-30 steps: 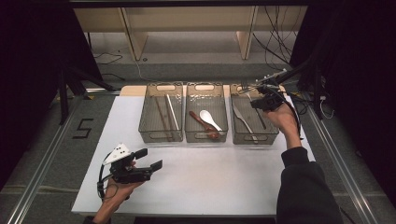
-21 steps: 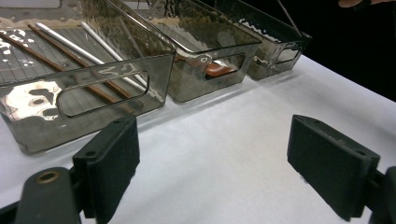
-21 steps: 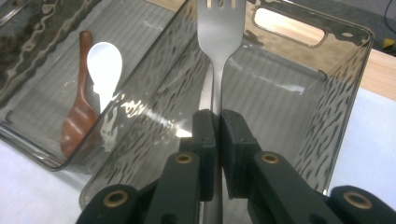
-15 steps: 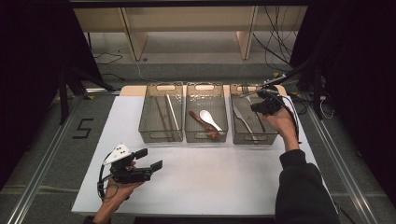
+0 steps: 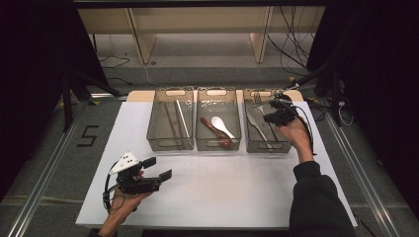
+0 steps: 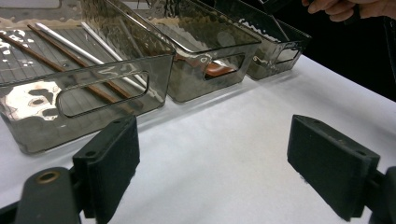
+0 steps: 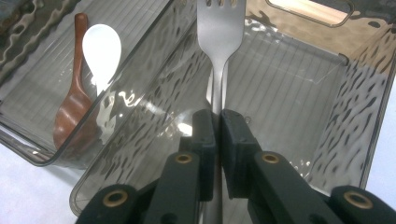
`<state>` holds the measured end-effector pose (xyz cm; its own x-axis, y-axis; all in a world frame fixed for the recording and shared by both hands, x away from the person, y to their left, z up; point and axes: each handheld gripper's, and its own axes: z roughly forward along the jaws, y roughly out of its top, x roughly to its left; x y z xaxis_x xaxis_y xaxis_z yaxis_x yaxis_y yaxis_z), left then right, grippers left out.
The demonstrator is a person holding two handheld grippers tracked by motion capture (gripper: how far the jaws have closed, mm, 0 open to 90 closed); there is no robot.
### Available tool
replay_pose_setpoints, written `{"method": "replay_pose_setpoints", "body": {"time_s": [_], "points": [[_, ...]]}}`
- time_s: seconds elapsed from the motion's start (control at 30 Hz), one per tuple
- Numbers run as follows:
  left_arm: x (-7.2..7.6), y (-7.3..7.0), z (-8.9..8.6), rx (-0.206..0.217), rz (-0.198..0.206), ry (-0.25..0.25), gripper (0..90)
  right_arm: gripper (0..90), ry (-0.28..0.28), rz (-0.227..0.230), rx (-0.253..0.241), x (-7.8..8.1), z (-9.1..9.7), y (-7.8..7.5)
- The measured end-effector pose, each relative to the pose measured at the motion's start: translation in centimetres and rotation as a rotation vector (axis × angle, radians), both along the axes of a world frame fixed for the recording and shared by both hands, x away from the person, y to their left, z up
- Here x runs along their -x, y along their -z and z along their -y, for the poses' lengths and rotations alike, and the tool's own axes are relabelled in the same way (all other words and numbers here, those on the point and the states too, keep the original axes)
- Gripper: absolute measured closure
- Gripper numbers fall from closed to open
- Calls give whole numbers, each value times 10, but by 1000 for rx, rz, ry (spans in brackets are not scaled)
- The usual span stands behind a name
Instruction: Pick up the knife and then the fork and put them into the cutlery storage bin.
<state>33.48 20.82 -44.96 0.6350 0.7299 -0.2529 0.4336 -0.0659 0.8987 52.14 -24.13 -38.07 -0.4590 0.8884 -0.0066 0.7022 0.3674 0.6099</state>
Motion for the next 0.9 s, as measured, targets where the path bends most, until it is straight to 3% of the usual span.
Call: {"method": "replay_pose_setpoints", "body": {"time_s": [0.6,0.7,0.77,0.9], "points": [[0,0,0,0,0,0,165,835,12,-42,2,-1,3,15],[0,0,0,0,-1,0,165,815,18,-44,-10,-1,4,16],[0,0,0,-1,-1,0,165,738,23,-38,-13,-1,4,14],[0,0,0,-1,-1,0,165,715,23,-27,-28,1,5,11]]}}
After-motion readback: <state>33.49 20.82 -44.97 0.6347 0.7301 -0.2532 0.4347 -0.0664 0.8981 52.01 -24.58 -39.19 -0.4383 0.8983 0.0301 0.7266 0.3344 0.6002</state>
